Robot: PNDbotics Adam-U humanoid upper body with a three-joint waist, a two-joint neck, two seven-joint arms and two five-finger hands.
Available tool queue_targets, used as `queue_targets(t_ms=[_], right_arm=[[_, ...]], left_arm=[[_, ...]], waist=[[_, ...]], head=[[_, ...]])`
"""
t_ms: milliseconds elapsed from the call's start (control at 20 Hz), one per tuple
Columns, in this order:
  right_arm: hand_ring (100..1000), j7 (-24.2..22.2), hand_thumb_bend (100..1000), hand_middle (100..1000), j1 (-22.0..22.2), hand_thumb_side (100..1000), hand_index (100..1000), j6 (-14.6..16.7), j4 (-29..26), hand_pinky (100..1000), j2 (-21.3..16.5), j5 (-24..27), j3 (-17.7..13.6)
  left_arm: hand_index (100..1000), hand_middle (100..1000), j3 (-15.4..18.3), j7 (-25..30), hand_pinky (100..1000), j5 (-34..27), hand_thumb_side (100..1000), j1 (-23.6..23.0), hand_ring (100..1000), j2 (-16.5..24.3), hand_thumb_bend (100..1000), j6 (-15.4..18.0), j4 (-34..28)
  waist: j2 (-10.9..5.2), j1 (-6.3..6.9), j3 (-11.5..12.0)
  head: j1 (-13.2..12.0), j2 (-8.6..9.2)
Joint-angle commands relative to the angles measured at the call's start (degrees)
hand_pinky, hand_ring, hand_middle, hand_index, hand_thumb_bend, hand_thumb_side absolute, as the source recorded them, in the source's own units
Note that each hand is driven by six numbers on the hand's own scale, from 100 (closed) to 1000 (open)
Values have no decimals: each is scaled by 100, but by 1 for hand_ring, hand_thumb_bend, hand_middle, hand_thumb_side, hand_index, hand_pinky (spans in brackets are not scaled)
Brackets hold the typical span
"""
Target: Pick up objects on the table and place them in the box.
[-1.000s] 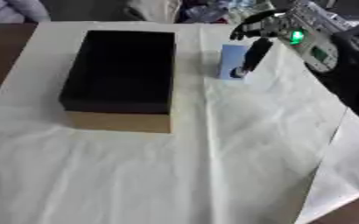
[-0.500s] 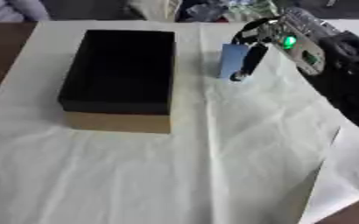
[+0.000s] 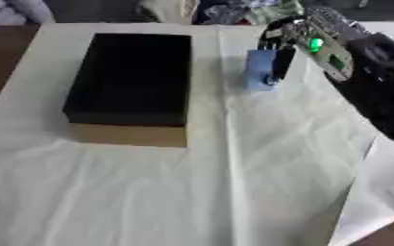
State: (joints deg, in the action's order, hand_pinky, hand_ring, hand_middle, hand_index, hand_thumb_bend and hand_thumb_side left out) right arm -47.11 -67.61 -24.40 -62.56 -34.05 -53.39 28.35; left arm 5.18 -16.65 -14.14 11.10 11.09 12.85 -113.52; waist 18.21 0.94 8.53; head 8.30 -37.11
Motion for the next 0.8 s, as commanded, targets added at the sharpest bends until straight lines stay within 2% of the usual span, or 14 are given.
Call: queue_targets(t_ms=[50, 150, 200, 450, 600, 800], right_arm=[[766, -441, 124, 539, -146, 100, 628, -838, -578, 817, -157, -202, -148], [759, -474, 100, 531, -158, 132, 625, -974, -1037, 816, -213, -113, -161], [757, -480, 100, 529, -169, 100, 622, -1032, -1307, 816, -244, -52, -165], [736, -486, 100, 526, -307, 100, 626, -1365, -2540, 810, -267, 205, -188], [723, -486, 100, 531, -418, 100, 634, -1512, -2910, 805, -129, 285, -179], [716, -486, 100, 540, -544, 100, 648, -1621, -3098, 801, 191, 362, -124]], left_arm=[[854, 663, 7, 12, 967, -1, 554, 35, 705, 76, 100, 9, -107], [854, 663, 9, 13, 967, -2, 546, 36, 705, 81, 100, 10, -107], [854, 663, 9, 13, 967, -5, 552, 36, 705, 83, 100, 10, -107], [854, 664, 7, 12, 966, -15, 551, 40, 705, 96, 100, 9, -107], [853, 664, 7, 10, 966, -20, 549, 41, 705, 102, 100, 11, -107], [853, 663, 1, 11, 965, -34, 545, 54, 705, 107, 100, 21, -107]], waist=[[-128, 4, -5], [-136, 1, -15], [-141, 0, -21], [-177, -12, -30], [-202, -20, -15], [-225, -21, 6]], head=[[13, 48], [10, 49], [9, 44], [31, 29], [51, 26], [94, 11]])
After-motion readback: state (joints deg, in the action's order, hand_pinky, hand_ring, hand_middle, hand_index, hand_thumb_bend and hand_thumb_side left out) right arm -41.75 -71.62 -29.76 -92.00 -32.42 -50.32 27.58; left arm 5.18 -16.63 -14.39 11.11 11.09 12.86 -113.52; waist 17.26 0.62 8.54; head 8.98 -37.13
